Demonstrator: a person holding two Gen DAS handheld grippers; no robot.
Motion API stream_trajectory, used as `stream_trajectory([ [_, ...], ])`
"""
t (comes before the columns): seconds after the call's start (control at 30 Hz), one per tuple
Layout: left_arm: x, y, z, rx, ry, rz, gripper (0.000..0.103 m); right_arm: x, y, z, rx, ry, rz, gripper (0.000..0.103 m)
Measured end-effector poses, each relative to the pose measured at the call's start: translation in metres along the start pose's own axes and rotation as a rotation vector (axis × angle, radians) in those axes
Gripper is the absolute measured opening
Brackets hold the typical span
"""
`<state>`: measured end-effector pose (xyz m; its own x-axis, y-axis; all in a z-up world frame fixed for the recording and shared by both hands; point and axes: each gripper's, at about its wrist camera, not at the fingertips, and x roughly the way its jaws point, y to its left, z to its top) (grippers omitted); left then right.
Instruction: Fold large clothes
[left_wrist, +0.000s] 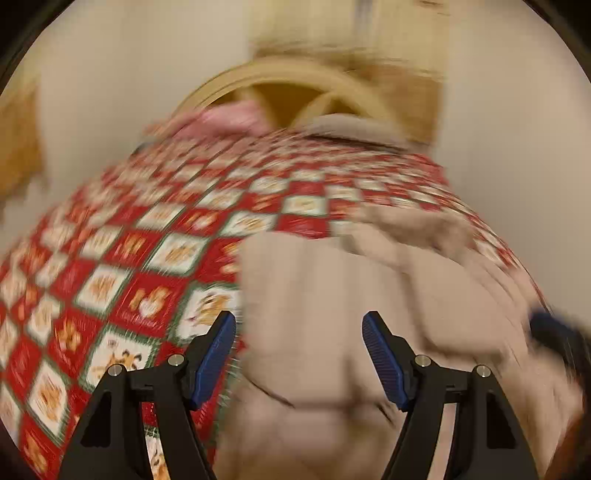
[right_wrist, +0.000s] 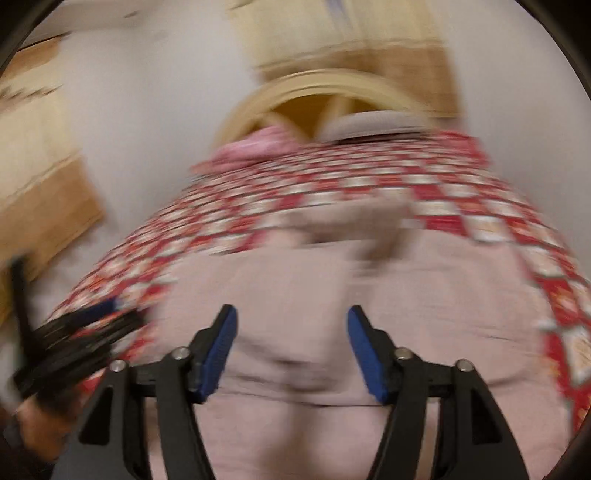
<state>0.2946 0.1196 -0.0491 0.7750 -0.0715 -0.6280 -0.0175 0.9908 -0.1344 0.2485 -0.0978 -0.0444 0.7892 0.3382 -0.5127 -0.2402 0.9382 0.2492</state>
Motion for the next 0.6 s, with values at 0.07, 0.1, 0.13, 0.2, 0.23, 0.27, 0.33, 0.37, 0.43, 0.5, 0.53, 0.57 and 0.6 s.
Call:
stream_trajectory([
  [0.07,0.025,0.015,0.004,-0.091,0.055,0.062,0.072,0.025,0.031,0.0,-0.029,0.053,0.086,0.064],
  [0.1,0.04,0.02,0.0,-0.133,0.088,0.076,0.072,0.038,0.04,0.0,-0.043,0.082,0.106,0.049],
  [0.13,0.05,0.025,-0.005,-0.157,0.116,0.079,0.072,0.058,0.051,-0.001,-0.067,0.134,0.128,0.04],
  [0.2,0.061,0.029,-0.026,-0.164,0.163,0.067,0.072,0.086,0.055,-0.005,-0.072,0.211,0.133,0.025],
  [0.23,0.064,0.028,-0.033,-0.149,0.166,0.066,0.072,0.092,0.05,-0.006,-0.065,0.22,0.115,0.025],
  [0.27,0.066,0.025,-0.042,-0.128,0.156,0.063,0.072,0.096,0.042,-0.006,-0.055,0.215,0.077,0.025],
  [0.33,0.067,0.025,-0.049,-0.133,0.154,0.046,0.072,0.094,0.015,-0.005,-0.004,0.191,-0.01,0.025],
  [0.37,0.067,0.028,-0.048,-0.146,0.156,0.036,0.072,0.089,-0.005,-0.006,0.041,0.18,-0.081,0.025],
  [0.43,0.066,0.028,-0.05,-0.149,0.15,0.031,0.072,0.073,-0.045,-0.012,0.135,0.16,-0.245,0.028],
  [0.5,0.066,0.027,-0.05,-0.141,0.145,0.032,0.074,0.054,-0.088,-0.025,0.244,0.157,-0.403,0.028],
  [0.53,0.067,0.026,-0.049,-0.136,0.146,0.029,0.077,0.047,-0.109,-0.033,0.296,0.167,-0.459,0.024],
  [0.57,0.069,0.025,-0.048,-0.131,0.146,0.031,0.077,0.04,-0.129,-0.039,0.354,0.175,-0.482,0.012],
  [0.6,0.068,0.024,-0.048,-0.131,0.145,0.032,0.077,0.033,-0.141,-0.043,0.4,0.17,-0.472,0.011],
])
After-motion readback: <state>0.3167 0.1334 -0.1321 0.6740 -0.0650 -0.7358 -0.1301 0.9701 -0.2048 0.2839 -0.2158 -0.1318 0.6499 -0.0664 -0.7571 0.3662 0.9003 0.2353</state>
